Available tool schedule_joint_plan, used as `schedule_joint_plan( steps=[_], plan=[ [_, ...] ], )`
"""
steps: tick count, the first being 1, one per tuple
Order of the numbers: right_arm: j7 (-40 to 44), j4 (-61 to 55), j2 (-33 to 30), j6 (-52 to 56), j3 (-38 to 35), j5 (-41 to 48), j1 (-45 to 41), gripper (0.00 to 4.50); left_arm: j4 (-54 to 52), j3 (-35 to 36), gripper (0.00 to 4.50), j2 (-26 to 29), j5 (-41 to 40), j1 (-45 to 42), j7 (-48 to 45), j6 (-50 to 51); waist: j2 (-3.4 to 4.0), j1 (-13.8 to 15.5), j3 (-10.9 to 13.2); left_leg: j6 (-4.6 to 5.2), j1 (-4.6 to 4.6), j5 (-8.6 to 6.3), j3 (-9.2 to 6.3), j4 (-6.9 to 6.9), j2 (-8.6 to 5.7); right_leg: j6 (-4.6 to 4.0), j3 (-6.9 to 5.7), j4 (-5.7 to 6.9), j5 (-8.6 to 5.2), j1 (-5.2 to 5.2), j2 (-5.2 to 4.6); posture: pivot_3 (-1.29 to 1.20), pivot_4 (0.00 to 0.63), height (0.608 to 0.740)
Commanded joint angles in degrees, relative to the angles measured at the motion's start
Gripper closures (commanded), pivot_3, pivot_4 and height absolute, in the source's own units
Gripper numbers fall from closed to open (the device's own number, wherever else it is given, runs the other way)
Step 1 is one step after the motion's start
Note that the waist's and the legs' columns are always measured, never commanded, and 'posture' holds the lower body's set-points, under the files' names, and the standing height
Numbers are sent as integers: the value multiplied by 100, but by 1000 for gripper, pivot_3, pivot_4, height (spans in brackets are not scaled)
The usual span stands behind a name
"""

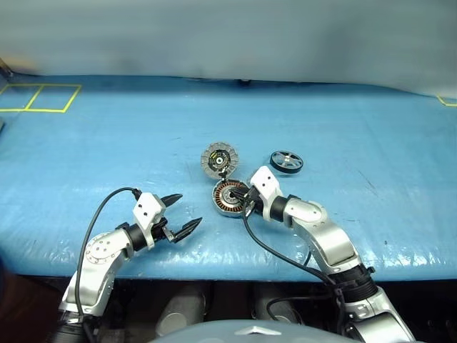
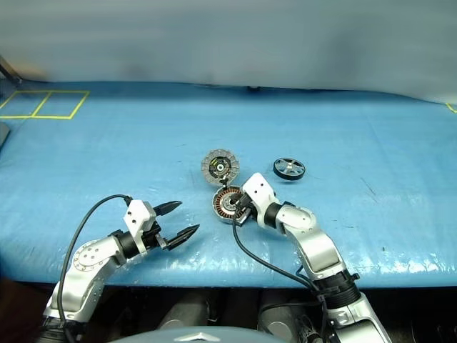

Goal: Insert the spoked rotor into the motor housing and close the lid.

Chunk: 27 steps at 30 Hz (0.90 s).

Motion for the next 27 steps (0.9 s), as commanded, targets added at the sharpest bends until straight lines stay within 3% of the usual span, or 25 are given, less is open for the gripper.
schedule_joint_plan(
  steps=[1,27],
  plan=[
    [-78,-85,-83,101,20,-134,-4,4443,-54,1,0,-26,-9,-6,11,-105,0,1,0,0,0,0,0,0,0,0,0,0,0,1,0,0,150,740],
    [-157,-620,-363,497,80,-247,176,4443,-46,-63,0,-67,6,-5,29,-106,-2,12,-1,0,-1,0,0,0,0,1,-1,-2,0,1,-2,0,150,740]
  ],
)
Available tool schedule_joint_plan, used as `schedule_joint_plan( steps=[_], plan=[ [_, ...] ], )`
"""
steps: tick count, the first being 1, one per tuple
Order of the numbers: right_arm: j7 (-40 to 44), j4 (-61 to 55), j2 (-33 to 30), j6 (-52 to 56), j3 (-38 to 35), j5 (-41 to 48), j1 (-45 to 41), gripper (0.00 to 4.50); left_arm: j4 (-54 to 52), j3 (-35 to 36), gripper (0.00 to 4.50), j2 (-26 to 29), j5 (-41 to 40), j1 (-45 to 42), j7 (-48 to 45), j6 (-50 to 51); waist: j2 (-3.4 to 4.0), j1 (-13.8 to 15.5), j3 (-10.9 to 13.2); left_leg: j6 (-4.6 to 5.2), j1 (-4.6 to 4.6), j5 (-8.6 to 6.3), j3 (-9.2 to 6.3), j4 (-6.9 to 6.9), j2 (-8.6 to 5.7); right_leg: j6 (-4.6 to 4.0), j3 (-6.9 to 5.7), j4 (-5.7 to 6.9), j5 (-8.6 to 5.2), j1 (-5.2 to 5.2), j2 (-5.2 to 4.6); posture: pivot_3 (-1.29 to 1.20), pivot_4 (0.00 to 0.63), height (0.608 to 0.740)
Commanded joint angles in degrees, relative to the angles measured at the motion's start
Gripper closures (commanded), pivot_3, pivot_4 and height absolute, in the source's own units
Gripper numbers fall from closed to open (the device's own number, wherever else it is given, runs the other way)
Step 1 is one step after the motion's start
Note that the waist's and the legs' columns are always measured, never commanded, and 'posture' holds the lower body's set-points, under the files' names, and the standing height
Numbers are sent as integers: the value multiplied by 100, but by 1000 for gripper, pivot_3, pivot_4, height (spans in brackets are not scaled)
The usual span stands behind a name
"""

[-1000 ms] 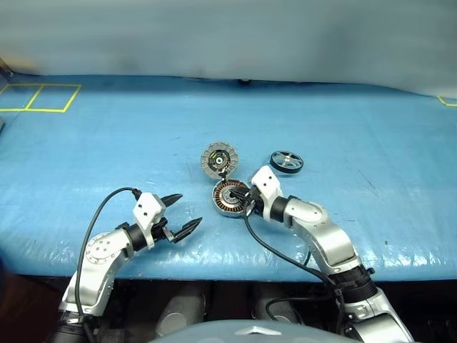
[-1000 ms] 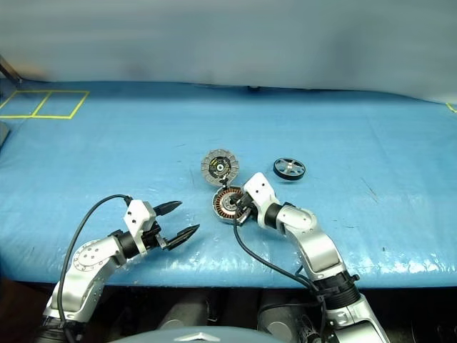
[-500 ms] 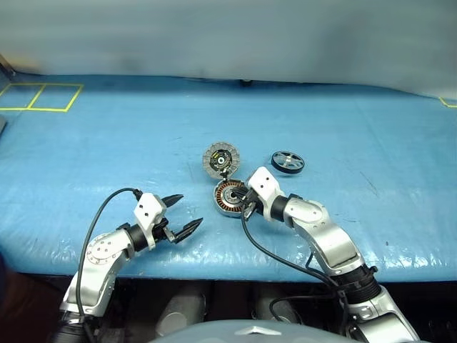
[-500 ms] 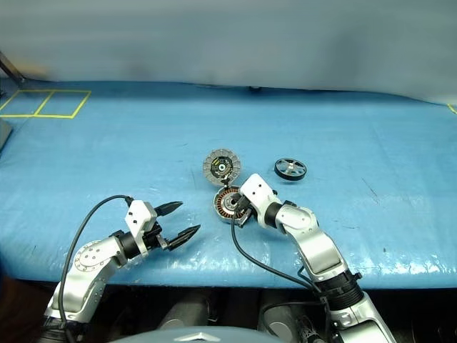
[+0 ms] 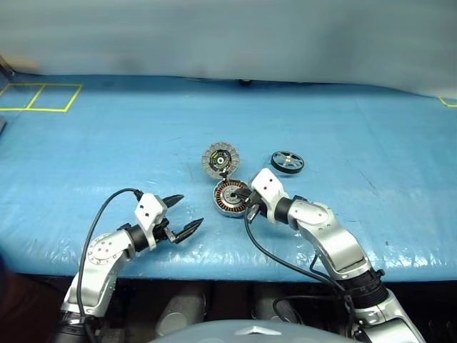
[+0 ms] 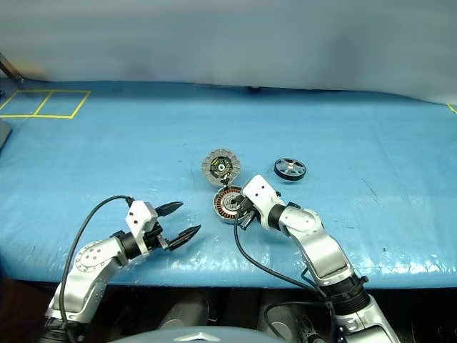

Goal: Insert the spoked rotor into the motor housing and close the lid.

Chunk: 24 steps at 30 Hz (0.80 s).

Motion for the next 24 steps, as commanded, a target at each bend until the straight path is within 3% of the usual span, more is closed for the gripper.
schedule_joint_plan(
  steps=[1,24],
  plan=[
    [-40,-5,-57,63,-28,-62,45,4443,-48,-12,0,-16,2,-19,-3,-107,0,0,0,0,0,0,0,0,0,0,0,0,0,0,0,0,150,740],
    [-45,125,-292,268,387,-452,62,4443,-49,-16,0,-15,3,1,6,-112,-14,5,-28,0,4,0,0,1,0,1,0,0,-1,5,0,0,150,740]
  ],
)
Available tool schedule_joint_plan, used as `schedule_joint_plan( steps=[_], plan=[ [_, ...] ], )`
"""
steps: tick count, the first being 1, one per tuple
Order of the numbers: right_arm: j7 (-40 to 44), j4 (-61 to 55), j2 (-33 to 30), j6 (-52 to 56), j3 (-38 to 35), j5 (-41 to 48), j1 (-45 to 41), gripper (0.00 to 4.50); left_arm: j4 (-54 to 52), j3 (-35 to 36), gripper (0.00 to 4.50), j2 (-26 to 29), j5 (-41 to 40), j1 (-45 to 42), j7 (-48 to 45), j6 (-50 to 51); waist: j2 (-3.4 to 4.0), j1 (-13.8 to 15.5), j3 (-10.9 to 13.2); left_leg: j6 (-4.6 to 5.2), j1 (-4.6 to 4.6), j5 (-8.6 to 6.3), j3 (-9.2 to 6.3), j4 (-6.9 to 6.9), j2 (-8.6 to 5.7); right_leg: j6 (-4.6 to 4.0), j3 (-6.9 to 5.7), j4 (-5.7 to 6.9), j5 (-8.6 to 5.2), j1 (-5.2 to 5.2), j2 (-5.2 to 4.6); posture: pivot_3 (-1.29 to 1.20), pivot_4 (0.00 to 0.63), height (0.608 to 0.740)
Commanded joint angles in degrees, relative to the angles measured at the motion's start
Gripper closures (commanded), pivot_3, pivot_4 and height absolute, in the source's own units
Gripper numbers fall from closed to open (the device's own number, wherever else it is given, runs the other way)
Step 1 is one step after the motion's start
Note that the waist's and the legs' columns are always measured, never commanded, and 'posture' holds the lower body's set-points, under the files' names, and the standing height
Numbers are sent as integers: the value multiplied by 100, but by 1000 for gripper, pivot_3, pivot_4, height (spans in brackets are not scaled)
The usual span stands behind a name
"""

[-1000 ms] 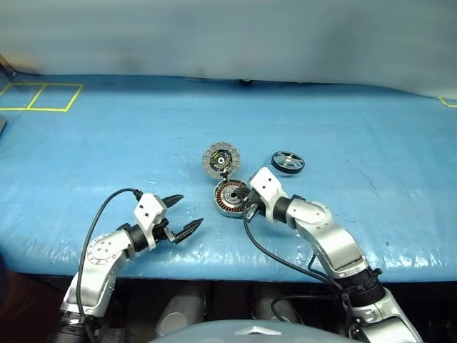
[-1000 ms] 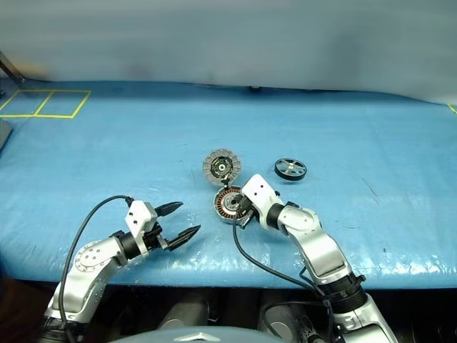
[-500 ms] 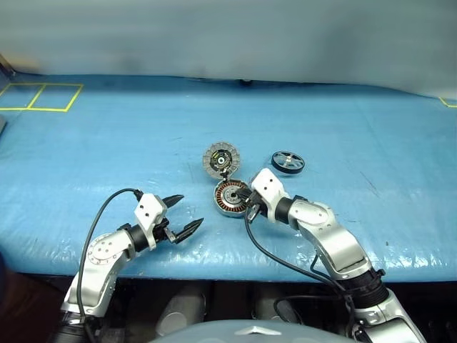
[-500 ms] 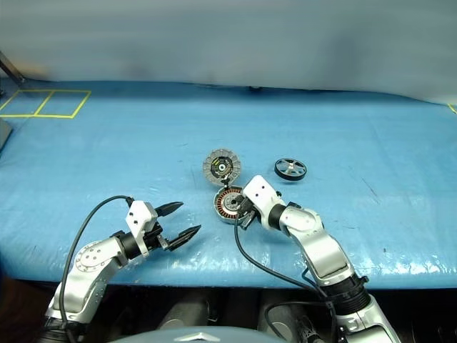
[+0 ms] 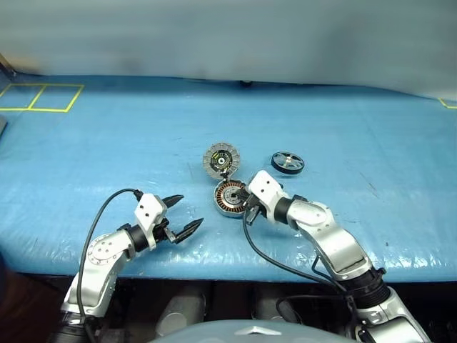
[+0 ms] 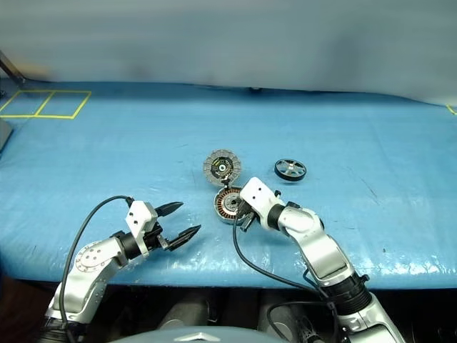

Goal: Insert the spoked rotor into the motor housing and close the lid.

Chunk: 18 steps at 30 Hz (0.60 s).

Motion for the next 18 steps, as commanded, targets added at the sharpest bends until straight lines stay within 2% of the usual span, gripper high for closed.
schedule_joint_plan(
  steps=[1,9,18],
  plan=[
    [4,171,-99,283,127,-151,118,4443,-48,-16,0,-10,2,-9,-18,-114,-2,0,-6,0,0,0,0,0,0,-1,0,0,-1,0,0,0,150,740],
    [91,86,-131,329,208,-164,160,4443,-51,-23,0,-3,13,-10,-26,-127,-7,0,-24,0,1,0,0,0,0,6,0,0,-10,1,0,0,150,740],
    [-36,-249,113,222,-233,138,37,4443,-63,-49,0,-15,23,9,-26,-136,-6,-4,-25,0,-2,0,0,-2,0,8,1,0,-15,-4,0,0,150,740]
  ],
)
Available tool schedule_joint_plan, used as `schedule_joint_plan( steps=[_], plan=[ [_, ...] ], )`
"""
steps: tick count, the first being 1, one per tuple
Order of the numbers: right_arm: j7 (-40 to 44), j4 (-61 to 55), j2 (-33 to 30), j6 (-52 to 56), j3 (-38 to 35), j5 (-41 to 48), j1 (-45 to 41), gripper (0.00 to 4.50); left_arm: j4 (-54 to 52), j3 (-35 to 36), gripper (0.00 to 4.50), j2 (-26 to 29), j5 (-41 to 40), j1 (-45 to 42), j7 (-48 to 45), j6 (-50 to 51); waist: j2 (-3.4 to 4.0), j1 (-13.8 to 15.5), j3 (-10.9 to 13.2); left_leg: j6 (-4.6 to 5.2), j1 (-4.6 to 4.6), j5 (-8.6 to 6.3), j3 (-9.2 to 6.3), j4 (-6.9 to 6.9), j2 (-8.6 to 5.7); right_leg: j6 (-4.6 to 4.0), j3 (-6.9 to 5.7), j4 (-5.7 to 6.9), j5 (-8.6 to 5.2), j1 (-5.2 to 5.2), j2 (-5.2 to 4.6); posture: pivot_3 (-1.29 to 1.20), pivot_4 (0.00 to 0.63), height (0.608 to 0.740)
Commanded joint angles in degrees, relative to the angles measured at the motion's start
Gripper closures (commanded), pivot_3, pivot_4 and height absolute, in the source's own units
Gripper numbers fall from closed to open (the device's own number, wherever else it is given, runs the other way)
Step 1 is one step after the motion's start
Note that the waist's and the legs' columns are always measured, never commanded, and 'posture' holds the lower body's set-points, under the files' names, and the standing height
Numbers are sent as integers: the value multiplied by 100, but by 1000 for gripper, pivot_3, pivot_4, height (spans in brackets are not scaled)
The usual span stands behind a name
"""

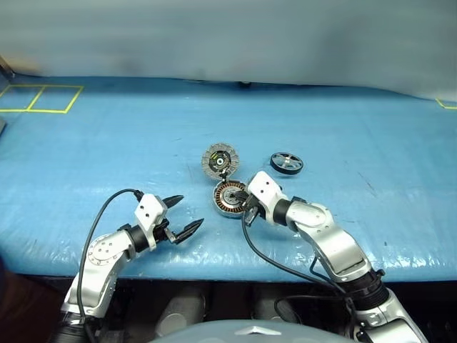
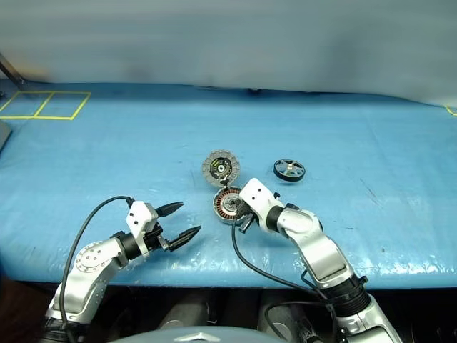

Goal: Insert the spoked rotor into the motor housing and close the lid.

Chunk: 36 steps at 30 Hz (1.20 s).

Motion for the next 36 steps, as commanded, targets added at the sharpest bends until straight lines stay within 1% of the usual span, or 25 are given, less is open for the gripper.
schedule_joint_plan(
  steps=[1,15,23,36],
  plan=[
    [-72,-124,-42,18,-147,-25,-23,4443,-64,-29,0,-16,5,2,-22,-131,0,3,0,0,-1,0,0,-1,0,-3,0,0,5,0,0,0,150,740],
    [-95,-250,-167,54,-250,-10,-59,4443,-55,-43,0,-25,-8,16,-11,-114,1,19,1,1,-3,-1,0,-2,-1,-4,-1,-2,5,-2,-2,0,150,740],
    [-23,-562,-12,167,-469,336,-101,4443,-48,-52,0,-36,-14,12,-5,-114,4,0,4,1,-5,-1,-1,-5,0,-5,-1,-3,5,-7,-2,0,150,740],
    [-84,-108,-21,125,-260,148,-42,4443,-40,-61,0,-49,-7,8,22,-126,4,1,5,1,-7,-1,-1,-6,-1,-13,-2,-5,11,-8,-2,0,150,740]
  ],
)
